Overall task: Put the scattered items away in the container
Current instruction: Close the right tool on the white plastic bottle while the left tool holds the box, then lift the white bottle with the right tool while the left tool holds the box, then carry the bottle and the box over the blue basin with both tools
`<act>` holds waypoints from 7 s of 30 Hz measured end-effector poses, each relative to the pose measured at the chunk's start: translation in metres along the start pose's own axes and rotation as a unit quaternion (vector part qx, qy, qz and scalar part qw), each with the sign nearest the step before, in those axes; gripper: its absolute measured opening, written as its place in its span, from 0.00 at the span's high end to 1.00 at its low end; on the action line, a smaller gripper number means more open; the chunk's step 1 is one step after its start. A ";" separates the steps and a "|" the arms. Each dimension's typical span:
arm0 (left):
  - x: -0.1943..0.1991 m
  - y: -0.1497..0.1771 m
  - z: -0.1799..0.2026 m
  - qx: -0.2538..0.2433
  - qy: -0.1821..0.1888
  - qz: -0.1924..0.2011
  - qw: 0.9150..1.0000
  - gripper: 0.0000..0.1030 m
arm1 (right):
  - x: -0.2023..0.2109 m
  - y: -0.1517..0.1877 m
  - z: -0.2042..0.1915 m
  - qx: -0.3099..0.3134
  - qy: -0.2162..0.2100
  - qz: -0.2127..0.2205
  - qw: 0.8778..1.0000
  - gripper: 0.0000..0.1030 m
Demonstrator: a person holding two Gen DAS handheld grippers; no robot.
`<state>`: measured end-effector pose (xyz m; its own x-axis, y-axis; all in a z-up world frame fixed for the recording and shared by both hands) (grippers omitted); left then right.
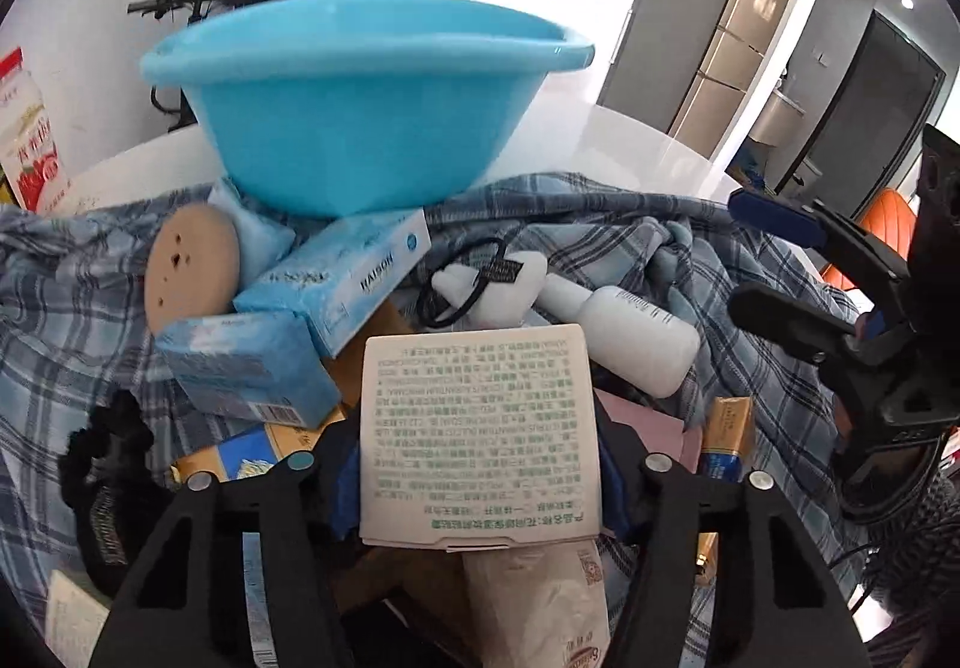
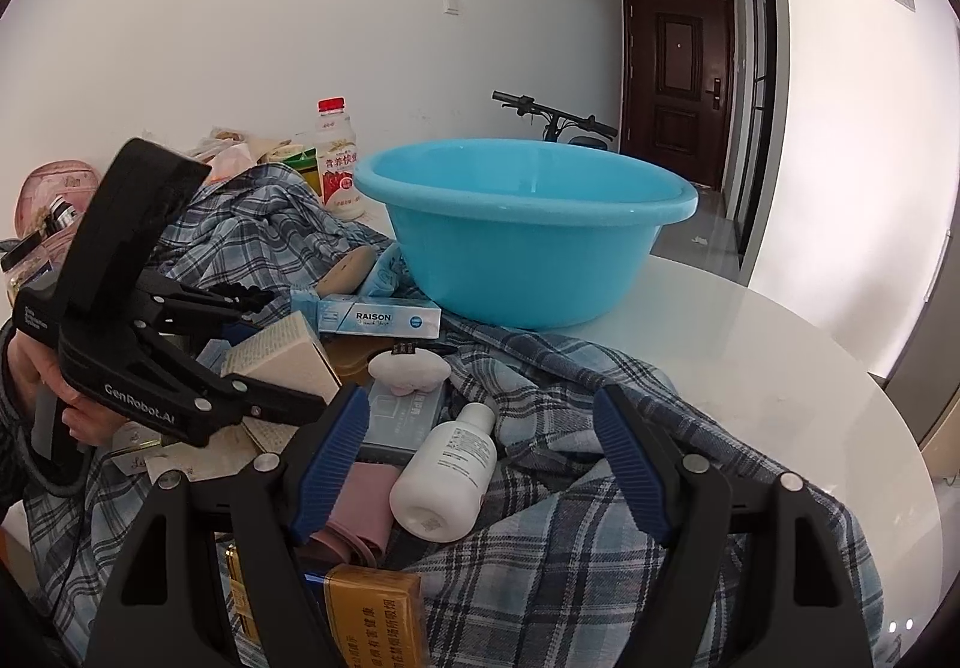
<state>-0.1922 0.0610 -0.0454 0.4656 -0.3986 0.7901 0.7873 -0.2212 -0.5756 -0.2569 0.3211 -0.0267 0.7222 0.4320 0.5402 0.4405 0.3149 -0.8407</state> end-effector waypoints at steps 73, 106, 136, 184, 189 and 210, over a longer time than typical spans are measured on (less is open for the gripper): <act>0.053 -0.004 -0.024 -0.003 -0.083 0.100 0.992 0.40 | -0.035 0.028 -0.021 -0.082 0.010 -0.185 0.979 0.62; 0.052 -0.002 -0.021 -0.015 -0.080 0.095 0.992 0.40 | 0.011 0.005 -0.049 0.028 0.076 -0.132 0.988 0.63; 0.064 -0.004 -0.028 -0.001 -0.062 0.099 0.993 0.40 | -0.029 0.016 -0.040 -0.017 0.026 -0.093 0.995 0.48; 0.064 -0.002 -0.019 -0.030 -0.080 0.105 0.991 0.39 | 0.007 0.009 -0.043 0.003 0.040 -0.085 0.996 0.63; 0.070 -0.011 -0.023 -0.011 -0.082 0.108 0.991 0.39 | 0.020 -0.017 -0.044 0.024 0.060 -0.064 0.996 0.63; 0.144 -0.096 -0.009 -0.008 -0.114 0.197 0.974 0.39 | 0.066 -0.138 -0.019 -0.025 0.053 0.075 0.995 0.63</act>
<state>-0.2045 0.0175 0.1215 0.8096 -0.2470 0.5324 0.5235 -0.1062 -0.8454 -0.2597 0.2901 0.1239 0.8327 0.3786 0.4040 0.3477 0.2102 -0.9137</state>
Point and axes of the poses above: each gripper's, at about its wrist camera, not at the fingertips, and x roughly against the way its jaws point, z to its right, y to its underside, the point moved 3 cm from there along -x, roughly the way its jaws point, and after that the axes turned 4 degrees about x, right-handed, at the moved point
